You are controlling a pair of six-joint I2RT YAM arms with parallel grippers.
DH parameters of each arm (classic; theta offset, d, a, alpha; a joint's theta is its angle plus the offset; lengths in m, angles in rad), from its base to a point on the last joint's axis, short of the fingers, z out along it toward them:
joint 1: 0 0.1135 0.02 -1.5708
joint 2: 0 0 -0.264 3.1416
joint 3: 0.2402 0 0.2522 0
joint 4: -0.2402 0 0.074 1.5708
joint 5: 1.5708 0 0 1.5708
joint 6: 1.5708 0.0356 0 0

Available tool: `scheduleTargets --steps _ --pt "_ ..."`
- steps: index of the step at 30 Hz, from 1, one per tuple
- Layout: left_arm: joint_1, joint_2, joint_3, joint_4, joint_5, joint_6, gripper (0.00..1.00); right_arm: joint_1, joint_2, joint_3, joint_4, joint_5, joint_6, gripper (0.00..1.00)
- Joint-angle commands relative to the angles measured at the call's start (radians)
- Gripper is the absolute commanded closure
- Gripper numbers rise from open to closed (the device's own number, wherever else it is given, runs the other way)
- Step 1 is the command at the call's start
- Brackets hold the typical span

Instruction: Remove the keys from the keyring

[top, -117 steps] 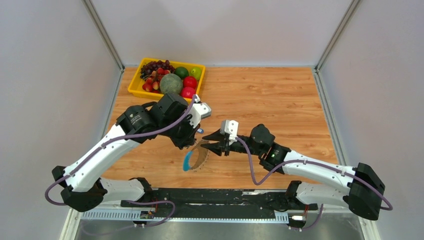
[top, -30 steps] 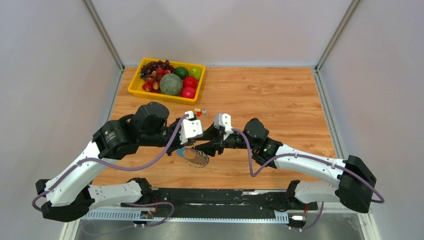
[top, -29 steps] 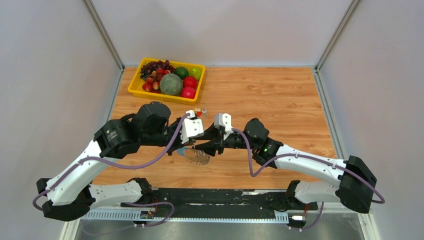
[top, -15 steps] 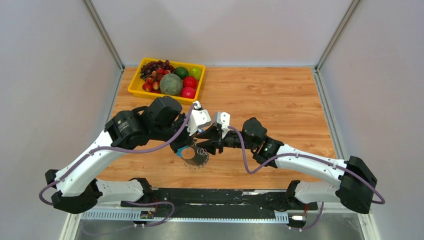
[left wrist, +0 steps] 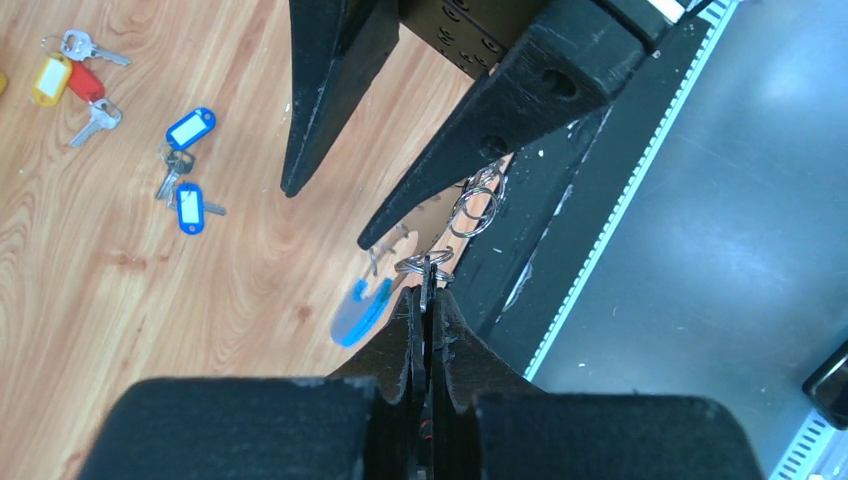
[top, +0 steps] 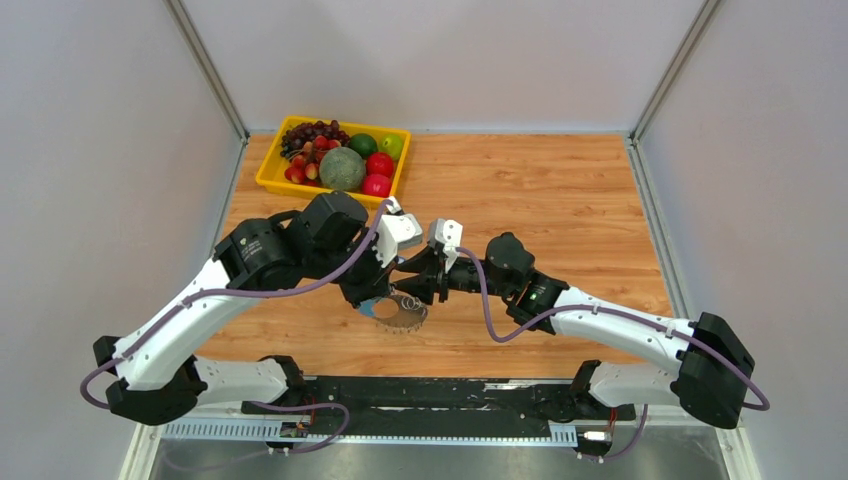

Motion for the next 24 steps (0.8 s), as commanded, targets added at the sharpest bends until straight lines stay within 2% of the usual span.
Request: scheduleTargets --steps 1,8,24 --pt "-0.003 -0.034 0.013 0.039 0.032 -0.057 1.0 -0.008 -0.035 0.025 0.005 0.027 -0.004 0.58" --pt "-0.003 -0.044 0.002 0.049 0.075 -0.074 1.0 -0.012 -0.059 0.011 0.009 0.024 0.001 0.58" --pt "-0.004 -0.033 0.019 0.04 0.053 -0.073 1.0 -0.021 -0.083 0.011 -0.023 -0.002 -0.007 0.58"
